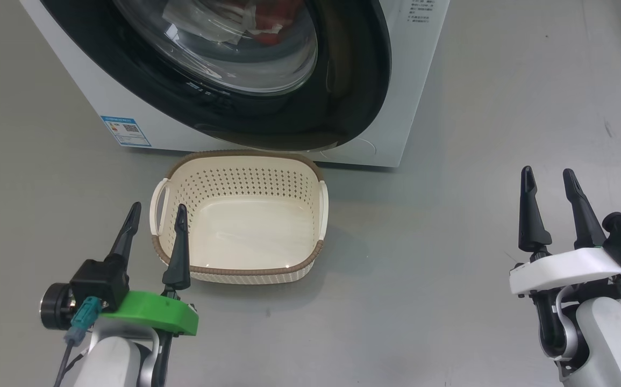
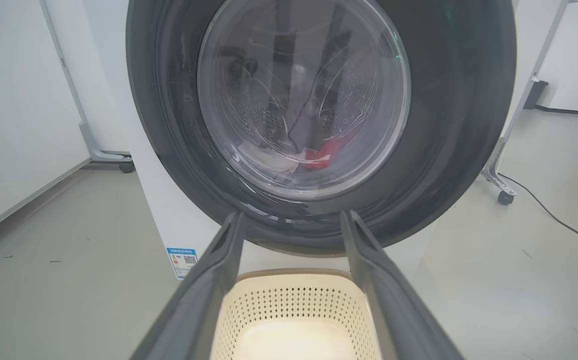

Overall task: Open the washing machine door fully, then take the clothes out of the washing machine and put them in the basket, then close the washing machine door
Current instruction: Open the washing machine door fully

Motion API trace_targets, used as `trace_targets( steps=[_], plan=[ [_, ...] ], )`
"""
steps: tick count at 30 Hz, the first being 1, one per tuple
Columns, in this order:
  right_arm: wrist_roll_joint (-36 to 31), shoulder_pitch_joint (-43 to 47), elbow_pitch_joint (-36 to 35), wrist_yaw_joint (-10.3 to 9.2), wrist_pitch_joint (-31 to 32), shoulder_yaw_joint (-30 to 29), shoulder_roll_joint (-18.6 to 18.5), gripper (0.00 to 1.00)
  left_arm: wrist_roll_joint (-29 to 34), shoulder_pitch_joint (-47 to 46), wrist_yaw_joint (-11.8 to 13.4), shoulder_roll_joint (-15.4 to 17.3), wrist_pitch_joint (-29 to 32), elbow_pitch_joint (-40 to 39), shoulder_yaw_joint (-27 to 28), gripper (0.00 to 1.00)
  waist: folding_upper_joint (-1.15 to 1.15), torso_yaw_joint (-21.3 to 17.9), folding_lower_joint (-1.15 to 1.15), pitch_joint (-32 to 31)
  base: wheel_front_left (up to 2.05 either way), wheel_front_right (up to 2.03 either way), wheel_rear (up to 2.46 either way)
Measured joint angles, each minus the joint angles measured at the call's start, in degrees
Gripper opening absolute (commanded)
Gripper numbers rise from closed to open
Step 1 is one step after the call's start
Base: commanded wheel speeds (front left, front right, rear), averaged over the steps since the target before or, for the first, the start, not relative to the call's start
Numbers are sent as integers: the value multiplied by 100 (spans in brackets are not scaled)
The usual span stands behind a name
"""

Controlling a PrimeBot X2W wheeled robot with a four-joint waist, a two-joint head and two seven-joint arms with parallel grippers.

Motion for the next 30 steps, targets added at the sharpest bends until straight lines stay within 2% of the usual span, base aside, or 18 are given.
trace_targets(
  steps=[18, 30],
  plan=[
    [-45, -96, -189, 3, 90, -81, -169, 100, 1, 0, -44, -3, 0, -10, -90, 100, 0, 34, 0, 190, 0, 0, 0],
    [352, -910, -203, 257, 498, -247, -260, 100, 3, -9, -100, -4, 0, -13, -281, 100, 0, 147, 0, 405, 0, 0, 0]
  ],
)
